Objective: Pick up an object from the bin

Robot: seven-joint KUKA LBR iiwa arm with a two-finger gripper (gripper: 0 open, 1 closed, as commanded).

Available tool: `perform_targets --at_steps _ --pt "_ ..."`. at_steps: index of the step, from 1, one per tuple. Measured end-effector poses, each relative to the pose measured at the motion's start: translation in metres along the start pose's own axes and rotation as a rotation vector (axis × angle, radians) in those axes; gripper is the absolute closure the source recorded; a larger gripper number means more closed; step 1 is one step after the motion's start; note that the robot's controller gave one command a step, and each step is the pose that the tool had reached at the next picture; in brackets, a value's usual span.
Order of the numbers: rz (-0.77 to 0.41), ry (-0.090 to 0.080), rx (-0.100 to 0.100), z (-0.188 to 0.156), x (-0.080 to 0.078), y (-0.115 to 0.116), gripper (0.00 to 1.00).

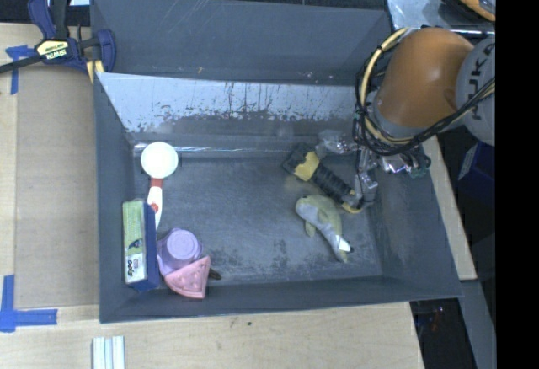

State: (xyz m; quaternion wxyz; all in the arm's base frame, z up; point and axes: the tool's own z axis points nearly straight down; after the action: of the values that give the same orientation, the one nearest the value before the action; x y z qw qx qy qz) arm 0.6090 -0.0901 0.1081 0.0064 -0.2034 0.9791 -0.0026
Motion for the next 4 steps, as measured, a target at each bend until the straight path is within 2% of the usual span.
perform_targets --at_steps 2,3,4 --pt "0.017 0.001 -0.001 0.025 0.001 -0.009 0.00" --pt "0.035 -0.001 0.002 0.031 0.003 0.000 0.00" --pt "0.033 -0.002 0.001 -0.061 0.003 0.001 0.00"
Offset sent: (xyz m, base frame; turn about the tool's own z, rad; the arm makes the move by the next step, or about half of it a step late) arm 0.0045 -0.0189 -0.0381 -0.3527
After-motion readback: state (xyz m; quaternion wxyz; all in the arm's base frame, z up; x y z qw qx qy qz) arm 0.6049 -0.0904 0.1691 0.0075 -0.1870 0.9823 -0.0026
